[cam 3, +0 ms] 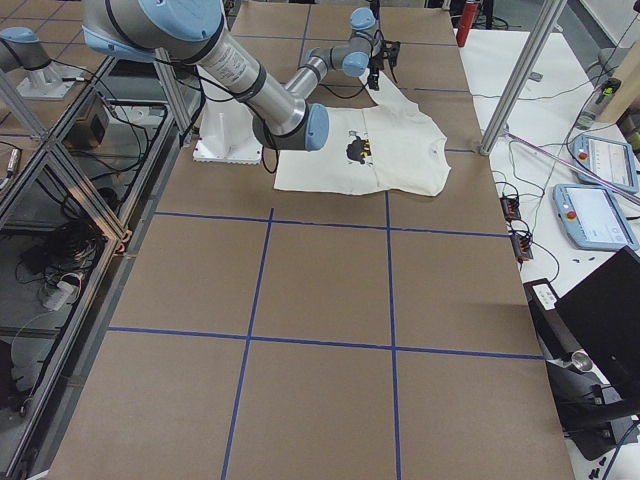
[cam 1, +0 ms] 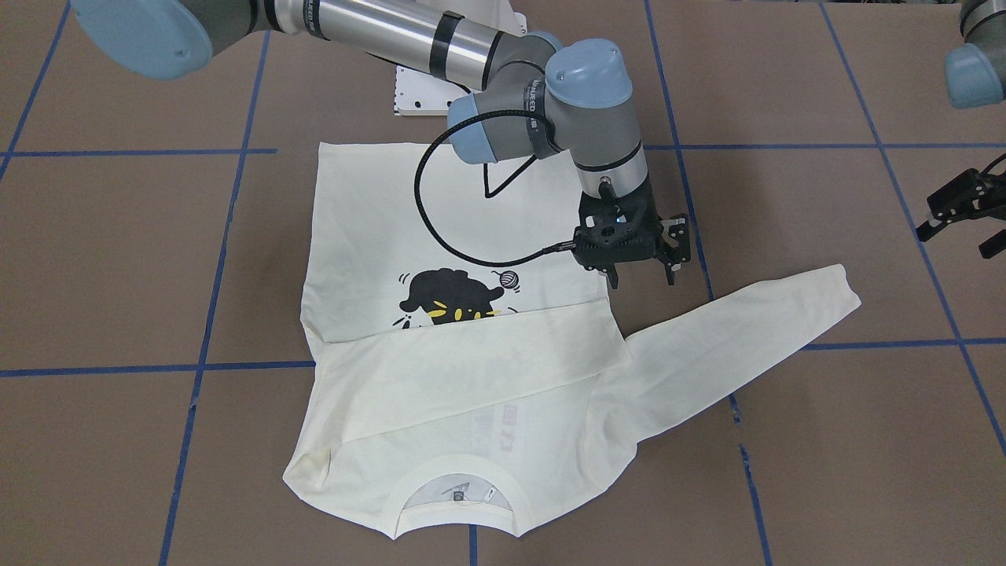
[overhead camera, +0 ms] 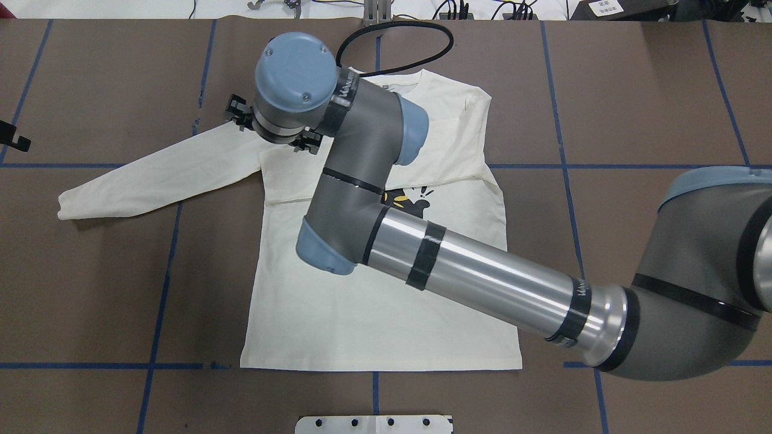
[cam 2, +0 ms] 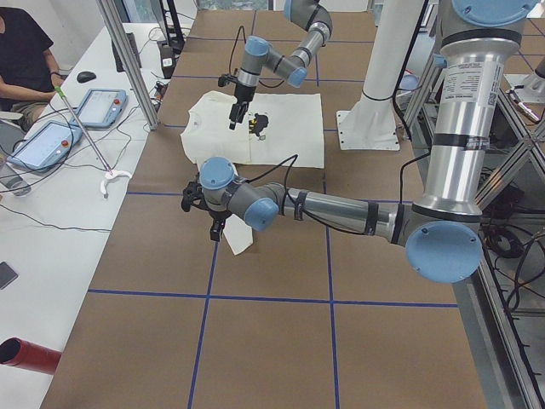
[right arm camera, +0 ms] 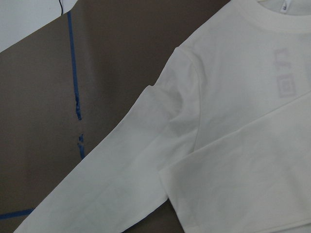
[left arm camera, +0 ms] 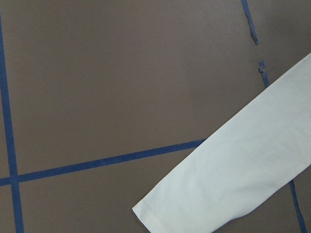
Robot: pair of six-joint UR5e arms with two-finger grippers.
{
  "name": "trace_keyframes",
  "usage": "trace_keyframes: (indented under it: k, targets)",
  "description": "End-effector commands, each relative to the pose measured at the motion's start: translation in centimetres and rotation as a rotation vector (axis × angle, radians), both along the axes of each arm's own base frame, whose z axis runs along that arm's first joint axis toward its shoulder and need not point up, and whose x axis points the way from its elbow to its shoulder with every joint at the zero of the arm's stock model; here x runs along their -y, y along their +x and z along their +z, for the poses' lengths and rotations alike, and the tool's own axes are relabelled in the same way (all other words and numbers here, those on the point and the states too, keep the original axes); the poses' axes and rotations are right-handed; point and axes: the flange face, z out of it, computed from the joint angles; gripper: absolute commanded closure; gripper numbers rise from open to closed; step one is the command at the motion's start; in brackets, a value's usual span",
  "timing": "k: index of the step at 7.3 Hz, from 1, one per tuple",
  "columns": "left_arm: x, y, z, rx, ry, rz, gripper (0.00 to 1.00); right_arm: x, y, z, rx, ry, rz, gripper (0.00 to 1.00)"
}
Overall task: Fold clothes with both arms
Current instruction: 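Carry the sleeve with the right gripper across the shirt front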
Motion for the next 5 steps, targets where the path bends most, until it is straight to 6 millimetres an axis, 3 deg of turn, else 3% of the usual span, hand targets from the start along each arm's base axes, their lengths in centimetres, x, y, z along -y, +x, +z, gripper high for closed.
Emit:
trace_keyframes:
  k: [1,2,3,4,5]
  targets:
    - [3.0,3.7,3.2,0.015,-0.126,0.000,0.05,2.6,11.7,8.5,-0.013,-0.071,-0.003,0.01]
    - [2.8,5.5,5.8,0.033,-0.160,0.028,0.12,3.7,15.2,11.3,-0.031,-0.048,-0.011,0.01]
    - [2.4,5.9,7.2,0.038,-0.148,0.036,0.21,3.2,18.1,13.4,-0.032,-0.044,-0.003,0.01]
    - [2.4,6.0,7.8,0.039,-0.160,0.034,0.28,2.9,20.1,15.1,-0.034,-0.042,-0.011,0.00]
    - [2.0,6.0,8.2,0.042,-0.166,0.037,0.35,2.4,21.3,15.3,-0.029,-0.032,-0.007,0.00]
